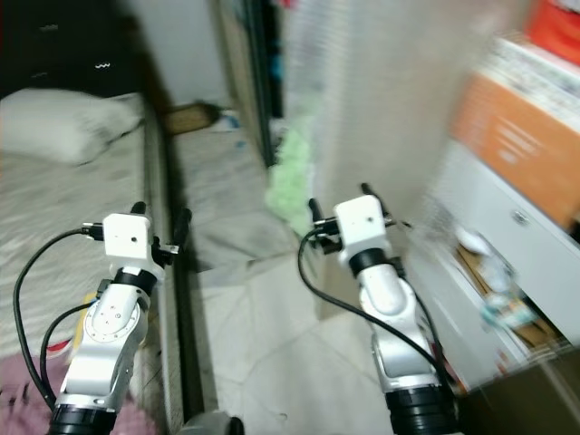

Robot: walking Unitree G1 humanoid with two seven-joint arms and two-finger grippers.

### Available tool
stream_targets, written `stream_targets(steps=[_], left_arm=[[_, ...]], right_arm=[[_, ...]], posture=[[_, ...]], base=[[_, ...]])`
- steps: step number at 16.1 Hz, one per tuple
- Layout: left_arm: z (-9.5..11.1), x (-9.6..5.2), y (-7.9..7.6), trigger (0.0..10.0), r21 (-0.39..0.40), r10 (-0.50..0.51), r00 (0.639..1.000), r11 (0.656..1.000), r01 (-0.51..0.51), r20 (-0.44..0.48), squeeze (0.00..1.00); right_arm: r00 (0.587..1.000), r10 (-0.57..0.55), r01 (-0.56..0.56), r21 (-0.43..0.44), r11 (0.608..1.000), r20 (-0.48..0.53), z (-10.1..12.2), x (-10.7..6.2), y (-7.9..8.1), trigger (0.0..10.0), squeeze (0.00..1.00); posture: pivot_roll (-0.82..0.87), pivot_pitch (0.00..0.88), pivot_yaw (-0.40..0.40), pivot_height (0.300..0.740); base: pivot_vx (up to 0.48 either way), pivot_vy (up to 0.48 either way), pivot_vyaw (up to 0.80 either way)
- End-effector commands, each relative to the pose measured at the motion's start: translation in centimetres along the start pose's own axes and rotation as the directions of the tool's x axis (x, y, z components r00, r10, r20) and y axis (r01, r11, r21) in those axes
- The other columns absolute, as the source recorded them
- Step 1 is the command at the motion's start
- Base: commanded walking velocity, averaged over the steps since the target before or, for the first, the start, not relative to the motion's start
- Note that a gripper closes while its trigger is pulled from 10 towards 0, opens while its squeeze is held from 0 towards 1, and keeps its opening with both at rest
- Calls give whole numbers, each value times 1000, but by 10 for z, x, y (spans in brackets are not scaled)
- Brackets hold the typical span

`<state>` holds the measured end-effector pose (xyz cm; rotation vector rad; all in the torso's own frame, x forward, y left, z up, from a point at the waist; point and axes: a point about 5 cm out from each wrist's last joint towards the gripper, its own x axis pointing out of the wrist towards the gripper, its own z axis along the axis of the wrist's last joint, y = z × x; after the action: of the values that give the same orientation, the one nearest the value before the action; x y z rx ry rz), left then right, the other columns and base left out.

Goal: Clean up the room

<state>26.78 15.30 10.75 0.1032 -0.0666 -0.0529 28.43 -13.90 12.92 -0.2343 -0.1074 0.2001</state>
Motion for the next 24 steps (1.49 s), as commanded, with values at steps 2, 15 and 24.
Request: stream_targets(steps=[2, 15, 24], left_arm=[[1, 1, 4, 10000, 22, 11, 1000, 1000, -11, 2, 0], [1, 2, 3, 10000, 21, 6, 1000, 1000, -6, 5, 0], [3, 5, 1, 10000, 18, 0, 1000, 1000, 0, 12, 0]], right_arm=[[1000, -2, 2, 10, 1000, 9, 2, 2, 4, 10000, 0], [999, 26, -26, 2, 1000, 19, 3, 2, 8, 10000, 0], [998, 49, -49, 8, 999, 35, 6, 4, 12, 10000, 0]], posture=[[-92, 0, 30, 740], [-91, 0, 29, 740], [-88, 0, 30, 740]], base=[[0, 0, 0], [0, 0, 677], [0, 0, 800]])
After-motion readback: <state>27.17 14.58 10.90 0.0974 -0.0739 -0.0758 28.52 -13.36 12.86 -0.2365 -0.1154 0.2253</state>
